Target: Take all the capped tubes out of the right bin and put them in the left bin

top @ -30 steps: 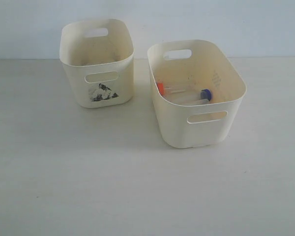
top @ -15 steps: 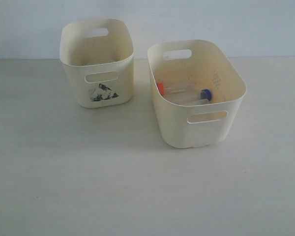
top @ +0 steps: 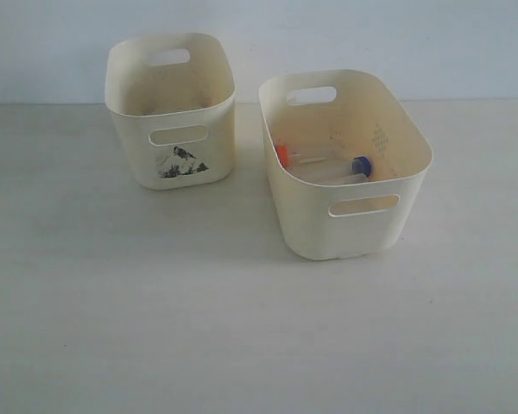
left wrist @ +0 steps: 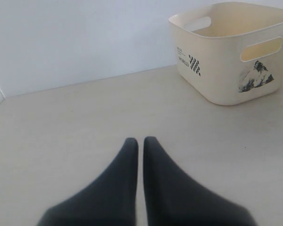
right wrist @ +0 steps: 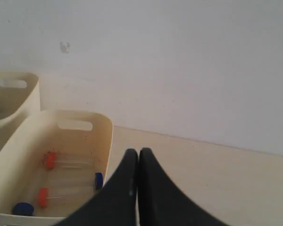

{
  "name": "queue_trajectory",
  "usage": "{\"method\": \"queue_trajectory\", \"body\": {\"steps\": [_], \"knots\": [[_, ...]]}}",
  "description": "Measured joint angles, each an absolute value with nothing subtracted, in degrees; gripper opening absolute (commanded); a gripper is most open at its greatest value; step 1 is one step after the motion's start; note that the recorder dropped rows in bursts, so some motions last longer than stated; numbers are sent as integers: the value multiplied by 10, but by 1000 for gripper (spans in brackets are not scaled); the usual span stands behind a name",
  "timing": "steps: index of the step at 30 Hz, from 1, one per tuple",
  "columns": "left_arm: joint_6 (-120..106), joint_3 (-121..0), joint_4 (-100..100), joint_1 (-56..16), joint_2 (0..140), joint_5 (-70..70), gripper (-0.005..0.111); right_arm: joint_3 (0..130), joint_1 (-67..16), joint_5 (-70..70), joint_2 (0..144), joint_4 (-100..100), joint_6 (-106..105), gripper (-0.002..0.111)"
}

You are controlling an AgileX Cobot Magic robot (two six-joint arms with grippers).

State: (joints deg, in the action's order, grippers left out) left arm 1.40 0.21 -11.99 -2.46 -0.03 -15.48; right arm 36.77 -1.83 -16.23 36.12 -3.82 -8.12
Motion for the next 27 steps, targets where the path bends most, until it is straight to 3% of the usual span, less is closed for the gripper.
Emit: {"method": "queue_trajectory", "body": {"steps": [8, 18, 27], "knots": [[14, 2, -120, -25, 0, -155, 4, 372, -18, -25, 484, -38, -82, 0], [14, 2, -120, -25, 0, -155, 4, 373, -18, 51, 591, -41, -27, 0], [14, 2, -120, -25, 0, -155, 4, 468, -24, -41, 721, -43, -9, 0]]}}
